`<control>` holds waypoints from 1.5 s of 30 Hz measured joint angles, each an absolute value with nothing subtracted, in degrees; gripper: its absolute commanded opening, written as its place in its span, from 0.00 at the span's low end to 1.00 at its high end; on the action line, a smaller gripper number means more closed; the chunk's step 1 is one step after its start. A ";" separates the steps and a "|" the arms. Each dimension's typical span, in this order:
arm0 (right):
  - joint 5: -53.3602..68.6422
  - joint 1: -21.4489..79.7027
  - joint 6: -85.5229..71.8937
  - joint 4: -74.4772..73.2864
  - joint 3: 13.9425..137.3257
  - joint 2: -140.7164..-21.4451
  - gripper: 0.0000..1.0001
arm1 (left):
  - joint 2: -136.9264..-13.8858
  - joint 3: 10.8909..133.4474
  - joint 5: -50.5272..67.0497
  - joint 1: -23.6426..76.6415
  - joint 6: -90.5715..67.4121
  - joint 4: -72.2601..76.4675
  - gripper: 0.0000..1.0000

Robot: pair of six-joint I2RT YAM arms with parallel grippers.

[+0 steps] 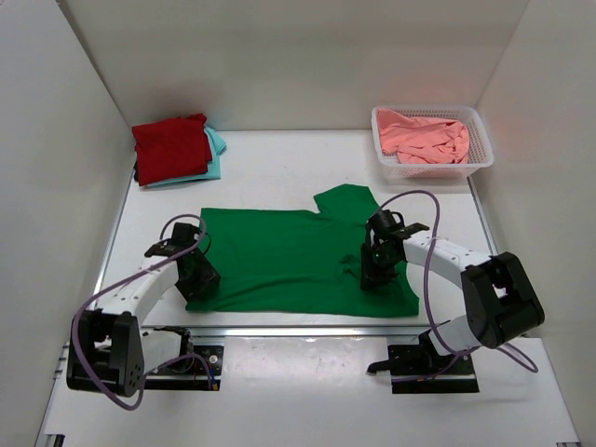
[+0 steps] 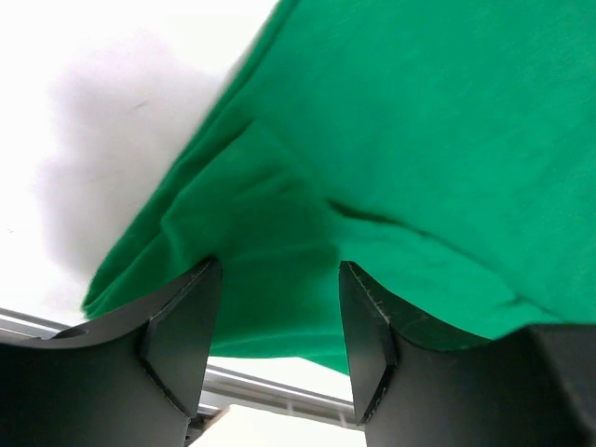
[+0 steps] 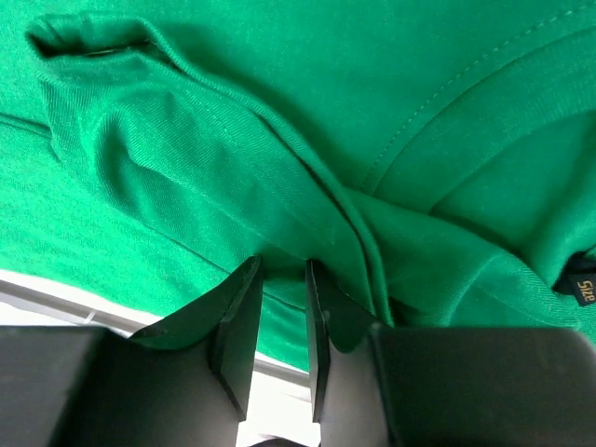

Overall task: Fold and stack the t-shirts
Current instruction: Fold the flattened tshirt in 1/3 of the way, then grap the side of the flattened tshirt furthest away from the robot with both arms

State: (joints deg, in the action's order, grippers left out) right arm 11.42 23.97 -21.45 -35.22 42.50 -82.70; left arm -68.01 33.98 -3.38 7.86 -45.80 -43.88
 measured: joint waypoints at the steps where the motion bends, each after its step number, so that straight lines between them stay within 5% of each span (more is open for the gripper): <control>1: 11.44 23.92 -21.61 -35.16 42.48 -82.70 0.23 | -66.70 32.95 -3.27 7.42 -45.50 -43.94 0.65; 9: 11.29 23.14 -21.43 -38.33 46.00 -86.61 0.21 | -65.45 32.25 -2.39 5.32 -42.68 -45.17 0.69; 14: 6.83 23.66 -20.47 -48.36 56.93 -88.29 0.24 | -66.48 43.97 -1.98 4.47 -41.78 -48.03 0.78; 18: 4.08 23.09 -19.59 -49.69 69.73 -87.90 0.45 | -70.61 57.56 -1.78 3.40 -40.42 -44.69 0.78; 26: -1.13 18.50 -19.22 -46.78 79.11 -92.18 0.54 | -95.07 73.76 -2.57 0.84 -33.61 -36.12 0.81; 32: -1.50 17.17 -19.03 -46.04 83.88 -98.59 0.54 | -109.54 80.05 -4.49 -0.82 -29.04 -35.55 0.81; 45: -1.19 15.84 -17.96 -47.29 90.02 -104.03 0.54 | -115.52 81.10 -5.82 -1.06 -27.46 -35.18 0.72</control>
